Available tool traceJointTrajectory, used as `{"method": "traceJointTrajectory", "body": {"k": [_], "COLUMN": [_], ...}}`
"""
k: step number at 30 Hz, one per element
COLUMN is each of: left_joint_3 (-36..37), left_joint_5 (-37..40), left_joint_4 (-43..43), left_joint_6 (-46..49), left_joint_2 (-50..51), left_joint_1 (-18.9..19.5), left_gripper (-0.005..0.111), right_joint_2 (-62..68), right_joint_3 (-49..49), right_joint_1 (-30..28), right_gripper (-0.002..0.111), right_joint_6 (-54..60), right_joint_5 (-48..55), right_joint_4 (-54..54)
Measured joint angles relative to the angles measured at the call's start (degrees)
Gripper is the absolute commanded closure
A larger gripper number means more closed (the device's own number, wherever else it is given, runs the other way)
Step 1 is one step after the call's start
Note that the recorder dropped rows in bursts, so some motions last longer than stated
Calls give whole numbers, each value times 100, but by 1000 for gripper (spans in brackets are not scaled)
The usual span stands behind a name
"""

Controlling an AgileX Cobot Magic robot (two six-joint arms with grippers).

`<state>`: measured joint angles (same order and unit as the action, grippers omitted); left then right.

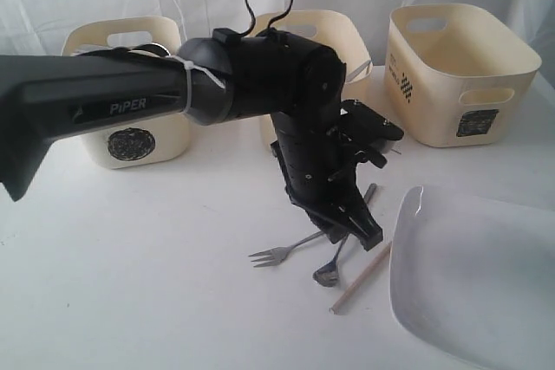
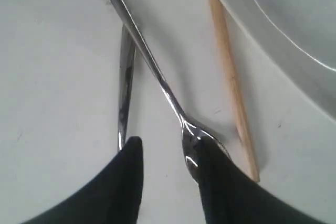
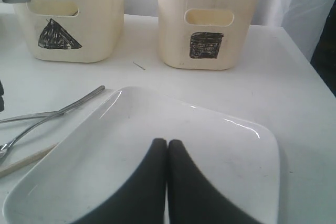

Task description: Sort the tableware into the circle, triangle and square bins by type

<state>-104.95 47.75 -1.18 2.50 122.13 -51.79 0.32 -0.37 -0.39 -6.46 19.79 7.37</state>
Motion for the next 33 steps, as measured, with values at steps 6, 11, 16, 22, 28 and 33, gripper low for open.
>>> {"method": "traceJointTrajectory", "body": {"k": [6, 11, 16, 22, 28, 33], "left_joint_3": [0, 0, 0, 0, 0, 0], "left_joint_5": [-362, -448, -526, -664, -786, -871], "left_joint_4": [58, 118, 118, 150, 118, 171], "left_joint_6": [-48, -136, -250, -427, -577, -1223], "left_joint_2": [0, 130, 355, 520, 543, 543], "left_joint_1": [0, 0, 0, 0, 0, 0], "left_gripper": [67, 67, 67, 67, 67, 67], "right_joint_2": [0, 0, 0, 0, 0, 0], "right_joint_3": [0, 0, 0, 0, 0, 0], "right_joint_1": [0, 0, 0, 0, 0, 0], "right_gripper": [108, 108, 108, 108, 108, 108], "right_joint_6": [0, 0, 0, 0, 0, 0], "right_joint_5": [0, 0, 0, 0, 0, 0], "right_joint_4": [0, 0, 0, 0, 0, 0]}}
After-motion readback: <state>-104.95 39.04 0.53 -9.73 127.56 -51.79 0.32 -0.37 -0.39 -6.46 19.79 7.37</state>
